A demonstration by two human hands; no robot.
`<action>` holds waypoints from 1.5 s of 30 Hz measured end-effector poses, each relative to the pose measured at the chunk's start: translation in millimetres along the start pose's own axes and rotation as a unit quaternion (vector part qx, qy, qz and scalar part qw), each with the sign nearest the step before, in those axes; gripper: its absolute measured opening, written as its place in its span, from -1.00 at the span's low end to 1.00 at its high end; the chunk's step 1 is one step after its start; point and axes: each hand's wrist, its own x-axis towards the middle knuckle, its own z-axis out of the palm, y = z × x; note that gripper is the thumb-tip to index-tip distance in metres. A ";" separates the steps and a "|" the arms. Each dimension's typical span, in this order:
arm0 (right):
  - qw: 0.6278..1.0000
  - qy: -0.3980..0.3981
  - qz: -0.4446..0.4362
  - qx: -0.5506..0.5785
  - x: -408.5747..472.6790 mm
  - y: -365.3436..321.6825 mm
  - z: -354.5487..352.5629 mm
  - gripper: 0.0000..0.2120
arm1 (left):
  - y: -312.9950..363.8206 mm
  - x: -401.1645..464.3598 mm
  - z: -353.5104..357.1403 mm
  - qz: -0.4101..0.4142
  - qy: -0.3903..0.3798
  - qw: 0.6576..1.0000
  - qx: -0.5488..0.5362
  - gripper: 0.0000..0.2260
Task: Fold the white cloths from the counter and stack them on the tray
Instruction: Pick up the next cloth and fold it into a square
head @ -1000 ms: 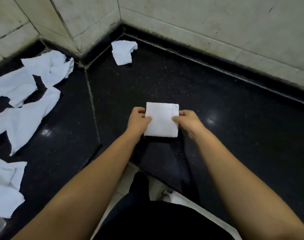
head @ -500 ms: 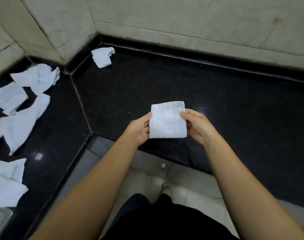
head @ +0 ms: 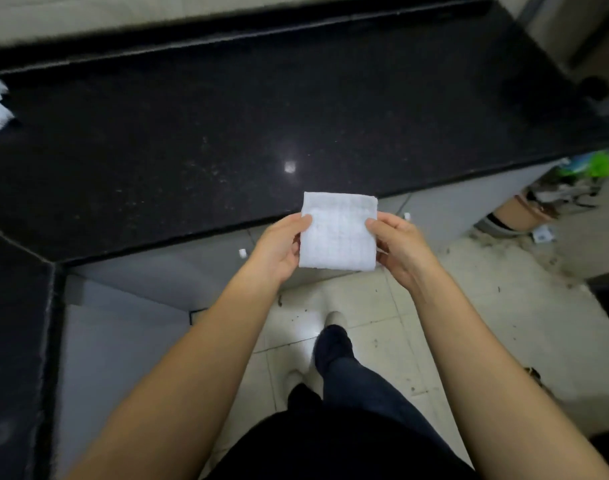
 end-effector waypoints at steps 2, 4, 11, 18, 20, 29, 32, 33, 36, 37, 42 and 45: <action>0.999 0.040 -0.004 0.029 -9.8 5.6 -37.0 -0.88 | -12.5 0.2 35.3 0.000 -0.023 0.999 0.041 -0.89; 0.996 0.067 -0.014 0.052 -17.6 10.1 -73.1 -0.87 | -23.5 2.6 70.7 0.001 -0.041 0.997 0.068 -0.91; 0.982 0.158 -0.031 0.101 -30.6 14.6 -227.8 -0.87 | -75.4 26.5 229.1 -0.015 -0.123 0.984 0.130 -0.89; 0.955 0.255 -0.047 0.145 -47.3 -11.5 -423.1 -0.88 | -143.2 38.1 433.9 -0.030 -0.207 0.962 0.178 -0.92; 0.948 0.272 -0.046 0.158 -44.4 -19.2 -461.1 -0.88 | -151.6 43.9 475.8 -0.032 -0.215 0.959 0.182 -0.93; 0.948 0.241 -0.090 0.188 48.3 -99.9 -567.8 -0.84 | -111.0 117.1 608.8 0.020 -0.225 0.959 0.173 -0.91; 0.949 0.230 -0.120 0.178 95.7 -154.9 -602.6 -0.84 | -72.4 153.4 662.0 0.048 -0.237 0.958 0.155 -0.91; 0.949 0.229 -0.131 0.174 111.5 -175.1 -614.8 -0.83 | -57.2 165.1 681.7 0.064 -0.239 0.956 0.157 -0.91; 0.948 0.215 -0.168 0.161 154.6 -242.1 -648.7 -0.86 | -6.8 193.7 739.0 0.122 -0.250 0.946 0.169 -0.90; 0.947 0.208 -0.185 0.158 167.1 -265.6 -658.8 -0.88 | 10.0 200.4 756.3 0.138 -0.252 0.943 0.170 -0.89; 0.946 0.176 -0.251 0.105 229.8 -368.5 -701.2 -0.88 | 86.8 223.3 826.3 0.205 -0.240 0.934 0.166 -0.88; 0.948 0.159 -0.277 0.015 271.0 -428.7 -725.1 -0.90 | 133.6 243.9 860.8 0.262 -0.222 0.925 0.165 -0.89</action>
